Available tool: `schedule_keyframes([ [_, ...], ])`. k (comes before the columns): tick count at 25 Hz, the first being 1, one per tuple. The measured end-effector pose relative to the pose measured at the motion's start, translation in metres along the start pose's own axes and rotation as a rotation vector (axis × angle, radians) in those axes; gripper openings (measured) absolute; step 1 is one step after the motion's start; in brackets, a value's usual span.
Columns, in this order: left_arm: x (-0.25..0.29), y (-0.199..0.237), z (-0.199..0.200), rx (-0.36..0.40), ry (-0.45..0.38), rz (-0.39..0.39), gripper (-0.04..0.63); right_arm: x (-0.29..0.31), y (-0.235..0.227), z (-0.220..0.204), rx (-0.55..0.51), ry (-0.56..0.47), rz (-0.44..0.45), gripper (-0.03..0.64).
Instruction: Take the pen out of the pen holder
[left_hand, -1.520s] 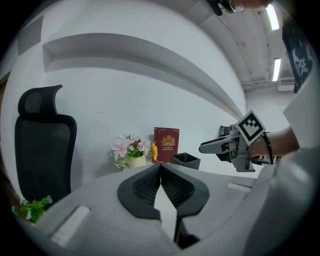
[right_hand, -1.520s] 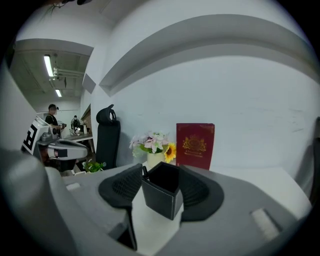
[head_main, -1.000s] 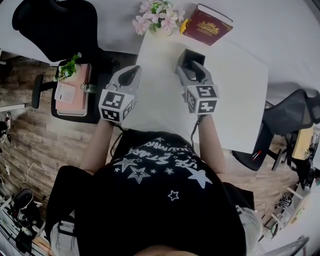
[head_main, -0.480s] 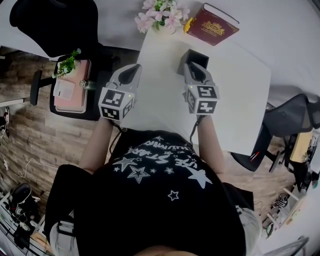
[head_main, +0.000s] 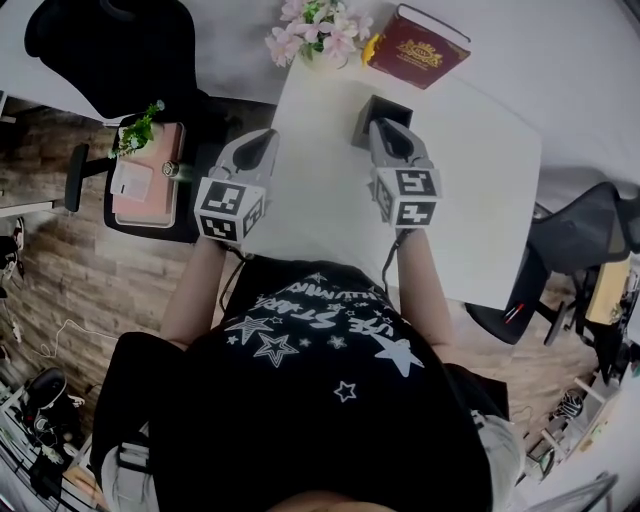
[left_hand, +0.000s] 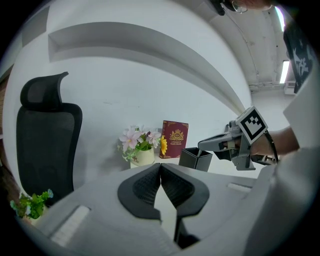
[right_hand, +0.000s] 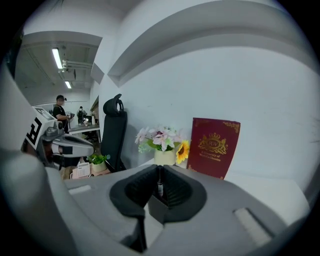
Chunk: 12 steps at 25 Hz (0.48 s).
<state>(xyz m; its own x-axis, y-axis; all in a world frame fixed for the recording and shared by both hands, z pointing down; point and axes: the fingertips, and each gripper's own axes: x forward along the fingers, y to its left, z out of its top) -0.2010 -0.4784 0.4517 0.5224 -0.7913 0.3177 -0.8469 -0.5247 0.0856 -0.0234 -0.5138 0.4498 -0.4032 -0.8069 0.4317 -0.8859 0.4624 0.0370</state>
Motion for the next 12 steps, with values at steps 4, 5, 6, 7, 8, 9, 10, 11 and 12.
schedule_keyframes([
  [4,-0.006,-0.01,0.0,0.01,0.002,0.001,0.011,-0.011,0.001,0.009,-0.024,-0.031,0.007,0.037],
  [5,-0.008,-0.012,0.001,0.013,0.001,0.001,0.011,-0.014,0.001,0.012,-0.024,-0.041,0.006,0.037],
  [6,-0.009,-0.014,0.002,0.016,-0.001,0.001,0.011,-0.018,0.0,0.015,-0.024,-0.051,0.003,0.037],
  [7,-0.011,-0.017,0.004,0.02,-0.005,0.002,0.011,-0.022,-0.002,0.018,-0.024,-0.063,0.0,0.037],
  [8,-0.013,-0.019,0.006,0.023,-0.01,0.003,0.011,-0.026,-0.003,0.021,-0.025,-0.074,-0.004,0.037],
  [9,-0.014,-0.021,0.008,0.026,-0.014,0.004,0.011,-0.031,-0.005,0.024,-0.025,-0.084,-0.009,0.037],
  [10,-0.016,-0.024,0.01,0.029,-0.019,0.006,0.011,-0.036,-0.007,0.027,-0.025,-0.094,-0.015,0.037],
  [11,-0.018,-0.027,0.012,0.034,-0.025,0.008,0.011,-0.042,-0.009,0.03,-0.024,-0.106,-0.021,0.038],
  [12,-0.02,-0.029,0.014,0.04,-0.029,0.011,0.011,-0.048,-0.011,0.034,-0.023,-0.12,-0.027,0.037],
])
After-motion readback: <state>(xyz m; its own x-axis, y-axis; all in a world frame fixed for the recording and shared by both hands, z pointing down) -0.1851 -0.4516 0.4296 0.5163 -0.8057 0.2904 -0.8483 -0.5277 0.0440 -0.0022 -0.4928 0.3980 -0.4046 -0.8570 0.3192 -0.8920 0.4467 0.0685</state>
